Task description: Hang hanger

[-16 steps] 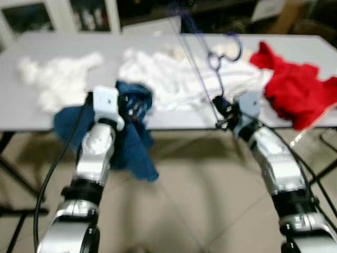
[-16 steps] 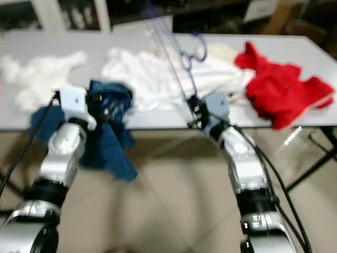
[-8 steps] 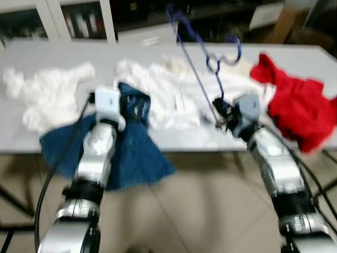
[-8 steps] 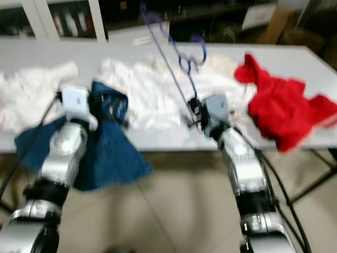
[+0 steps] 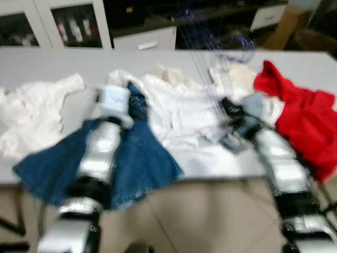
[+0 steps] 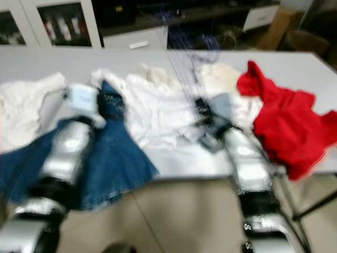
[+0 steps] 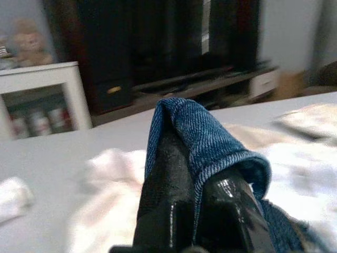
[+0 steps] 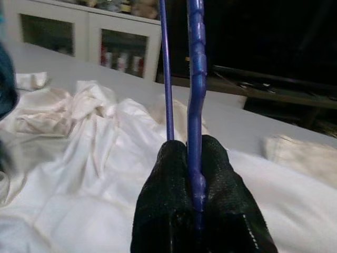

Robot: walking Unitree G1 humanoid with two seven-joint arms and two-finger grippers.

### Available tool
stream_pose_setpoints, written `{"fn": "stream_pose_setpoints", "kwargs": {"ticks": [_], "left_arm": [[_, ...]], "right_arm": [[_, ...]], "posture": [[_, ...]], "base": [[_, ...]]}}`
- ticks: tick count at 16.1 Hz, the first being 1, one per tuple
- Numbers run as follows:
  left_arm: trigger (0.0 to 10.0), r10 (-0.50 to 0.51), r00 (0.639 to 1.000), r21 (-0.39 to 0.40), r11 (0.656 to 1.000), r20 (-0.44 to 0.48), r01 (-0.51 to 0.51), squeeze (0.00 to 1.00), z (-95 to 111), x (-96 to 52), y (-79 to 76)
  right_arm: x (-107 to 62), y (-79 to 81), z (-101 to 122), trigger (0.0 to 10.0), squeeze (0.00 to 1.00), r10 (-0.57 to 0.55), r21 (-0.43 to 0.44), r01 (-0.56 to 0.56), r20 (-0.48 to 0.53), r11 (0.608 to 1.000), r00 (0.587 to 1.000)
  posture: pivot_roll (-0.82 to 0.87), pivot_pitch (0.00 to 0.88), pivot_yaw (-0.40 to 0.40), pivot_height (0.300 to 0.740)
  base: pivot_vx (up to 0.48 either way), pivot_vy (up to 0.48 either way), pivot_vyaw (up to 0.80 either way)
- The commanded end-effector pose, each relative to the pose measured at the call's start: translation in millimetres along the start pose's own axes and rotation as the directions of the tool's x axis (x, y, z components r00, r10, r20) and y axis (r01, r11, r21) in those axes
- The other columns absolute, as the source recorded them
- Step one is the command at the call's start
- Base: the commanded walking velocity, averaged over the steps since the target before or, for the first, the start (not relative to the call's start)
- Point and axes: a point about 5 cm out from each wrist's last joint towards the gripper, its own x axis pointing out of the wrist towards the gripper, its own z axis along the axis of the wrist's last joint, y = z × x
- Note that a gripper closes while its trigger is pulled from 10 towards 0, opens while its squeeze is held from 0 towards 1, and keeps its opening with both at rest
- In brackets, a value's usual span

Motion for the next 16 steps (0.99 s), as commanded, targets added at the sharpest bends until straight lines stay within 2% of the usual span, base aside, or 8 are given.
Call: {"fn": "stream_pose_setpoints", "kwargs": {"ticks": [1, 3, 4, 7, 8, 11, 13, 16], "left_arm": [[10.0, -0.021, 0.998, 0.013, 1.0, 0.055, 0.02, 0.0, 16, 10.8, -6.2], [10.0, -0.018, 0.996, 0.023, 1.0, 0.088, 0.017, 0.0, 27, 18.6, -0.5], [10.0, -0.031, 0.991, 0.027, 0.999, 0.129, 0.027, 0.0, 41, 27.4, 3.5], [10.0, -0.035, 0.985, 0.061, 0.998, 0.167, 0.026, 0.0, 60, 41.6, 9.7], [10.0, -0.032, 0.982, 0.094, 0.995, 0.185, 0.015, 0.0, 72, 49.5, 14.5], [10.0, -0.026, 0.98, 0.127, 0.992, 0.198, 0.0, 0.0, 87, 60.6, 22.5], [10.0, -0.011, 0.989, 0.132, 0.991, 0.15, -0.009, 0.0, 82, 63.8, 25.0], [10.0, -0.003, 0.997, 0.148, 0.989, 0.076, -0.008, 0.0, 65, 62.1, 22.1]], "right_arm": [[-4.3, -12.1, 4, 10.0, 0.0, -0.036, -0.017, 0.036, 0.009, 0.999, 0.999], [-4.8, -11.8, 4, 10.0, 0.0, -0.038, -0.015, 0.039, 0.008, 0.999, 0.999], [-5.4, -11.9, 3, 10.0, 0.0, -0.042, -0.014, 0.042, 0.007, 0.999, 0.999], [-6.8, -12.6, 3, 10.0, 0.0, -0.048, -0.013, 0.048, 0.004, 0.999, 0.999], [-7.3, -13.3, 3, 10.0, 0.0, -0.051, -0.014, 0.051, 0.003, 0.999, 0.999], [-8.1, -14.7, 3, 10.0, 0.0, -0.058, -0.015, 0.058, 0.003, 0.998, 0.998], [-8.4, -15.0, 3, 10.0, 0.0, -0.061, -0.015, 0.061, 0.001, 0.998, 0.998], [-10.2, -14.8, 3, 10.0, 0.0, -0.067, -0.014, 0.067, 0.002, 0.998, 0.998]], "posture": [[0.11, 0.0, 0.004, 0.74], [0.11, 0.0, 0.008, 0.74], [0.11, 0.0, 0.01, 0.74], [0.1, 0.0, 0.013, 0.74], [0.1, 0.0, 0.014, 0.74], [0.09, 0.0, 0.017, 0.74], [0.08, 0.0, 0.022, 0.74], [0.07, 0.0, 0.026, 0.74]], "base": [[0.0, 0.0, 0.0], [0.0, 0.0, 0.0], [0.0, 0.0, 0.0], [0.0, 0.0, 0.0], [0.0, 0.0, 0.0], [0.0, 0.0, 0.0], [0.0, 0.0, 0.0], [0.0, 0.0, 0.0]]}}
